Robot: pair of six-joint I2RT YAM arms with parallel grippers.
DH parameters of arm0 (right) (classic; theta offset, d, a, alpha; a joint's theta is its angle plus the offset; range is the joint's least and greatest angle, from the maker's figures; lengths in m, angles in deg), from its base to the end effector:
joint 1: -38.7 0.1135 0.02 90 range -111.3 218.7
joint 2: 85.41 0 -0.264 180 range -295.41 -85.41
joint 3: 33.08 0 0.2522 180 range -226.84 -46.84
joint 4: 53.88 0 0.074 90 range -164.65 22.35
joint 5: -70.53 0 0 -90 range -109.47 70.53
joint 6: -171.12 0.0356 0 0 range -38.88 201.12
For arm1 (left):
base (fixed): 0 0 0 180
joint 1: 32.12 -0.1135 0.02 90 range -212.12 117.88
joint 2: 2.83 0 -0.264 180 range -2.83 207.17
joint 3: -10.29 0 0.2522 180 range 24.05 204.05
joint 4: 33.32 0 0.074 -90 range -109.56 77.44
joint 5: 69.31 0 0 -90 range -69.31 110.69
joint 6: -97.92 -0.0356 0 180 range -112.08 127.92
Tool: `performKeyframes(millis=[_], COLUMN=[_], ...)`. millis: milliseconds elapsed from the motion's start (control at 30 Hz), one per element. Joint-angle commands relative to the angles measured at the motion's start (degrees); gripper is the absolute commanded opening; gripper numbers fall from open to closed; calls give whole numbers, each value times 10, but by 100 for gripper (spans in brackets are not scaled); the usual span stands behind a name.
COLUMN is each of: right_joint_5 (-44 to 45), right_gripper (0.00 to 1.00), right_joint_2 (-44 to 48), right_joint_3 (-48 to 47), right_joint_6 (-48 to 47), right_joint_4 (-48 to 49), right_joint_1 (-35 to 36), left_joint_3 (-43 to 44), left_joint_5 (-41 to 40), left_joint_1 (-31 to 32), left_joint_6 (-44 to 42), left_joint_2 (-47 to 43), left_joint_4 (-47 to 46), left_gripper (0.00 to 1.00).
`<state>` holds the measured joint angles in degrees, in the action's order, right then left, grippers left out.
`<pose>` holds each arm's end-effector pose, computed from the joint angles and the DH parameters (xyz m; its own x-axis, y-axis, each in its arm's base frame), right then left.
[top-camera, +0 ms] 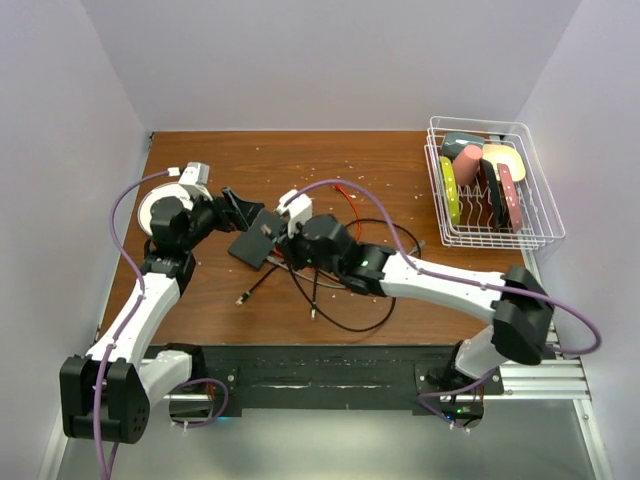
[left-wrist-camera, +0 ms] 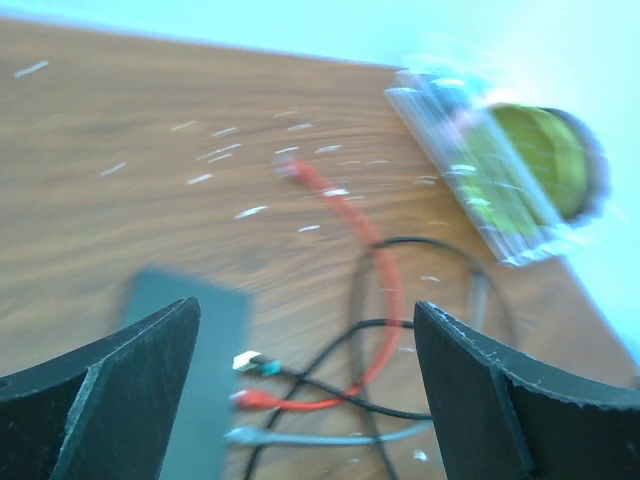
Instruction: Insert the plug into the switch port
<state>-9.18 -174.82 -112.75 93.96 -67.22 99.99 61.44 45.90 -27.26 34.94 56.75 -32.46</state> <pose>0.1815 0.3181 0.2921 -0.3578 -0.1982 -0.9125 -0.7226 0.6778 0.1362 0.2385 -0.0355 0.2870 -0.3684 -0.3812 -0.8479 0.3683 0.7776 -0.5096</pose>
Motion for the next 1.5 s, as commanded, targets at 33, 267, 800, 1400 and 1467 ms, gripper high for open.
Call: performKeyframes(millis=[33, 267, 800, 1400, 1467], right_joint_5=[34, 20, -79, -104, -91], right_gripper=[0, 0, 0, 64, 66], right_joint_2=[40, 39, 34, 27, 18], right_joint_3=[-26, -48, -72, -37, -45], right_joint_6=[-5, -5, -9, 22, 25], right_joint_4=[27, 33, 63, 112, 107], right_joint_1=[-30, -43, -43, -28, -24], left_joint_3=[-43, -75, -71, -34, -13], left_joint_5=[184, 224, 216, 180, 174], left_joint_1=[-3, 1, 31, 52, 56], left_joint_6=[86, 166, 184, 229, 227], left_joint_2=[-26, -42, 29, -22, -35], left_joint_4=[-229, -367, -412, -387, -355], left_gripper=[91, 90, 74, 0, 0])
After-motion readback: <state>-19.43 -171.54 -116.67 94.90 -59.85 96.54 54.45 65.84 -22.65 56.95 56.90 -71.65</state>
